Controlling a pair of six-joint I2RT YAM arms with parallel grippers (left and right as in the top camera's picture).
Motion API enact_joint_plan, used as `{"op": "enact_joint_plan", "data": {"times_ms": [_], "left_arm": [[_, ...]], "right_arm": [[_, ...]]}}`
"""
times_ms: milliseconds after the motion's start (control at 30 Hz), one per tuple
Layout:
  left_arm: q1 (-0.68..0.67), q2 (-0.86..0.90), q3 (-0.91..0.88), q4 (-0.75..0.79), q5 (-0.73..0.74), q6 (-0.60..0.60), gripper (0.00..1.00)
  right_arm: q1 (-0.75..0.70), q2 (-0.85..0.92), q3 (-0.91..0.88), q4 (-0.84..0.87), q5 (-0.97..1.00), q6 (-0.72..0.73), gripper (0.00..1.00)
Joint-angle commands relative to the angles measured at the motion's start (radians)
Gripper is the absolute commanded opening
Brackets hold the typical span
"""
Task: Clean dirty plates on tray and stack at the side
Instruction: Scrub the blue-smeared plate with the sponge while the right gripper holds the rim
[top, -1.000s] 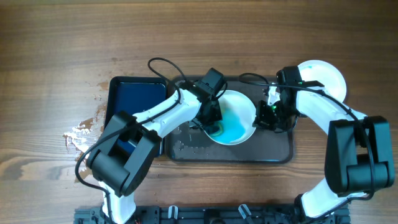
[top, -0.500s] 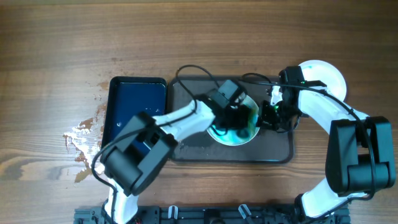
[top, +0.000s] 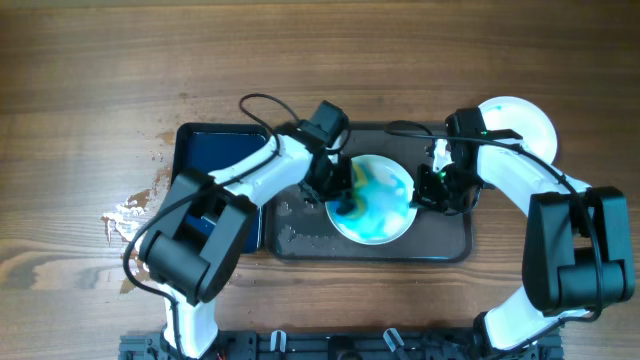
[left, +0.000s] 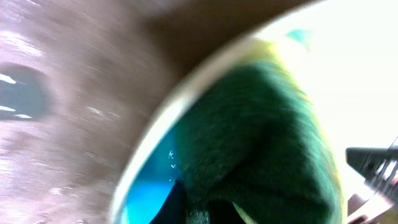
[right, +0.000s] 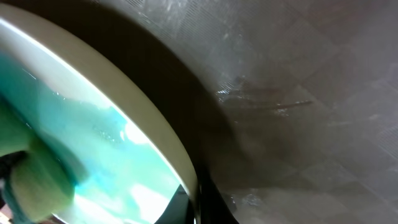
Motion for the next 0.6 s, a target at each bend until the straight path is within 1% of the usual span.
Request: {"op": "enact_joint_plan", "data": {"times_ms": [0, 33, 100, 167, 233, 300, 367, 467, 533, 567], "left_arm": [[-0.108, 0.039, -0.044, -0.003, 0.180, 0.177, 0.04], [-0.133, 0.039, -0.044, 0.040, 0.244, 0.172, 0.04], [-0.159, 0.039, -0.044, 0.113, 0.314, 0.146, 0.04], [-0.171, 0.039, -0.044, 0.202, 0.328, 0.077, 0.04], [-0.164, 0.039, -0.045, 0.259, 0.325, 0.025, 0.04], [-0.139, 0.039, -0.045, 0.294, 0.275, -0.045, 0.04], [-0.086, 0.039, -0.044, 0.324, 0.214, -0.106, 0.04], [-0.007, 0.039, -0.044, 0.349, 0.152, -0.150, 0.04], [0.052, 0.039, -0.045, 0.322, 0.063, -0.150, 0.04], [0.080, 0.039, -0.045, 0.270, -0.002, -0.148, 0.04]], "right_arm": [[-0.006, 0.014, 0.005, 0.012, 0.016, 0.014, 0.04], [-0.006, 0.014, 0.005, 0.012, 0.016, 0.014, 0.05], [-0.006, 0.014, 0.005, 0.011, 0.016, 0.014, 0.04], [-0.006, 0.014, 0.005, 0.010, 0.016, 0.014, 0.04], [-0.006, 0.014, 0.005, 0.010, 0.016, 0.014, 0.05], [-0.006, 0.014, 0.005, 0.005, 0.016, 0.014, 0.04], [-0.006, 0.014, 0.005, 0.000, 0.016, 0.013, 0.04], [-0.006, 0.014, 0.005, 0.000, 0.016, 0.013, 0.04], [-0.006, 0.014, 0.005, -0.002, 0.016, 0.013, 0.04], [-0.006, 0.014, 0.005, -0.005, 0.016, 0.010, 0.04]]}}
